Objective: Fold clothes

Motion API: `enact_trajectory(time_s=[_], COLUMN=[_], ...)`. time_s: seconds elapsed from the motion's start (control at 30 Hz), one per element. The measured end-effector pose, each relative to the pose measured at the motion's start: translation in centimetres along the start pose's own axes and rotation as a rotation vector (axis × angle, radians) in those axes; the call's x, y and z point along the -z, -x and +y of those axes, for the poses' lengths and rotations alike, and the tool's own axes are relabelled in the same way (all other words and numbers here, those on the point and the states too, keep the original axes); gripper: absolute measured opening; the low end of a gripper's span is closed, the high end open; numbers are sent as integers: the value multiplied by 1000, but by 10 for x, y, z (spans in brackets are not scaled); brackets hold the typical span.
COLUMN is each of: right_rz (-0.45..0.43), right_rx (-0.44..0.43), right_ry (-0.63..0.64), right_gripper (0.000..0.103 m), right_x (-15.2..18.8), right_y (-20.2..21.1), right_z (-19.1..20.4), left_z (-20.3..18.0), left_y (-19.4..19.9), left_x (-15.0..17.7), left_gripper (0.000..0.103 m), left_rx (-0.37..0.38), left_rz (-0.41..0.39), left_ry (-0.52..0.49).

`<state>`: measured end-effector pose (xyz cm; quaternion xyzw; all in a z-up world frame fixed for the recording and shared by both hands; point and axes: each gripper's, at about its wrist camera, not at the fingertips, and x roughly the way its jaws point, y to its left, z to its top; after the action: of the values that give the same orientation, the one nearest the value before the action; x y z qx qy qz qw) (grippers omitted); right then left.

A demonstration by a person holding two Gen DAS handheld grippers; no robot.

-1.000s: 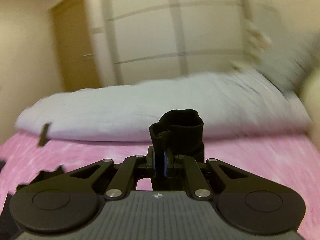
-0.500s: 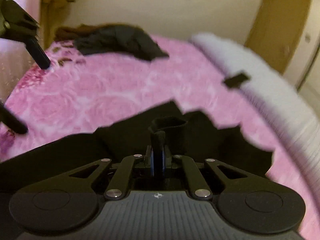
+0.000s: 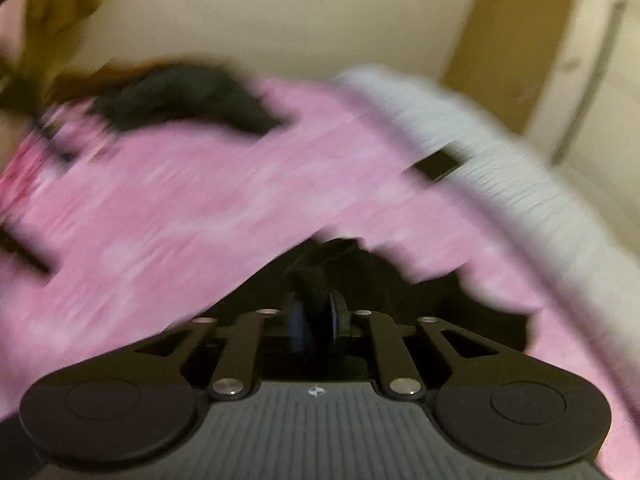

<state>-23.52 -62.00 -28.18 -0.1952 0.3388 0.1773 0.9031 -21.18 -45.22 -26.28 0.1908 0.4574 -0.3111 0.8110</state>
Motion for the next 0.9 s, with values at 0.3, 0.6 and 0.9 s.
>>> enact_trajectory(time_s=[0.3,0.6,0.9], right_rz=[35,135,331], right_rx=[118,429,366], right_ry=[-157,-505,-564], right_gripper=[44,44,33], right_x=[51,155,197], right_y=[72,93,41], right_z=[-46,-220,-251], left_z=[-34,-92,-111], left_y=[-43,-126,-175], left_x=[-47,-99,-80], left_gripper=[102,102,102], left_rx=[73,103,24], left_rz=[-60,-16,115], left_ry=[-48,-132,-214])
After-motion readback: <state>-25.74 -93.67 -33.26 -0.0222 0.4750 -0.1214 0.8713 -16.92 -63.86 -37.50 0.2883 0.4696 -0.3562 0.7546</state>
